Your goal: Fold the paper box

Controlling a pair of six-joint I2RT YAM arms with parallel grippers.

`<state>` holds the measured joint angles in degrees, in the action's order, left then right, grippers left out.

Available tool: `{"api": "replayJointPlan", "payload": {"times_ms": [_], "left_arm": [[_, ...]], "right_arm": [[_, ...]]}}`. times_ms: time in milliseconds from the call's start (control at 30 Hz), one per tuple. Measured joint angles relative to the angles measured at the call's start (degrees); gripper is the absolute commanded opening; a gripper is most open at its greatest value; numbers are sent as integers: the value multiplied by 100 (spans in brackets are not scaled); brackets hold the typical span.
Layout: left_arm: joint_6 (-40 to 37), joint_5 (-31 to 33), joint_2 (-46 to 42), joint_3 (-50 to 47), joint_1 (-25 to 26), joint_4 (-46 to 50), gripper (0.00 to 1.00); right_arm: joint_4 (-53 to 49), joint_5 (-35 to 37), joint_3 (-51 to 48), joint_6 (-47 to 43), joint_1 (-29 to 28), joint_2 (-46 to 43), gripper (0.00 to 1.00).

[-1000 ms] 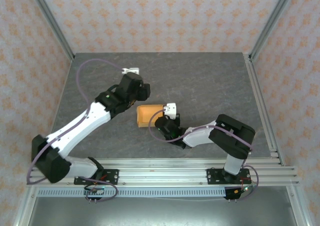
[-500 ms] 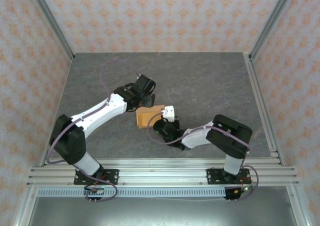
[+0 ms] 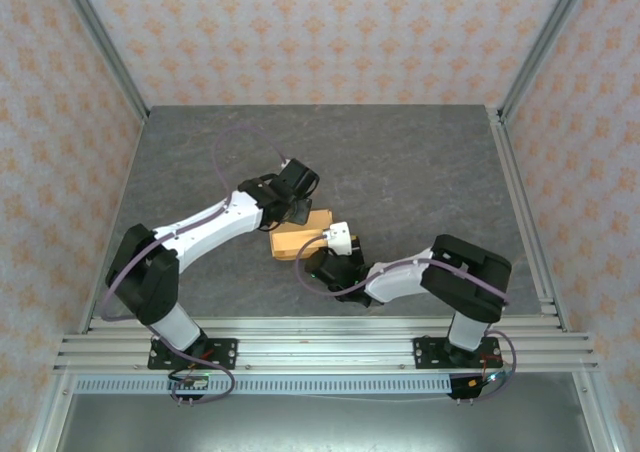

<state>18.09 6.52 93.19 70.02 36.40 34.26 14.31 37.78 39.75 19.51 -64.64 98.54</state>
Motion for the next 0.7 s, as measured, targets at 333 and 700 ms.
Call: {"api": "replayJointPlan", "payload": {"times_ms": [333,700], "left_arm": [[2,293,433,0,0,-81,40],[17,601,437,0,0,-240,39]], "right_arm": [[-1012,-192,494,-22,0,-164,58],[-1628,-901,688,39,0,-568,81]]}}
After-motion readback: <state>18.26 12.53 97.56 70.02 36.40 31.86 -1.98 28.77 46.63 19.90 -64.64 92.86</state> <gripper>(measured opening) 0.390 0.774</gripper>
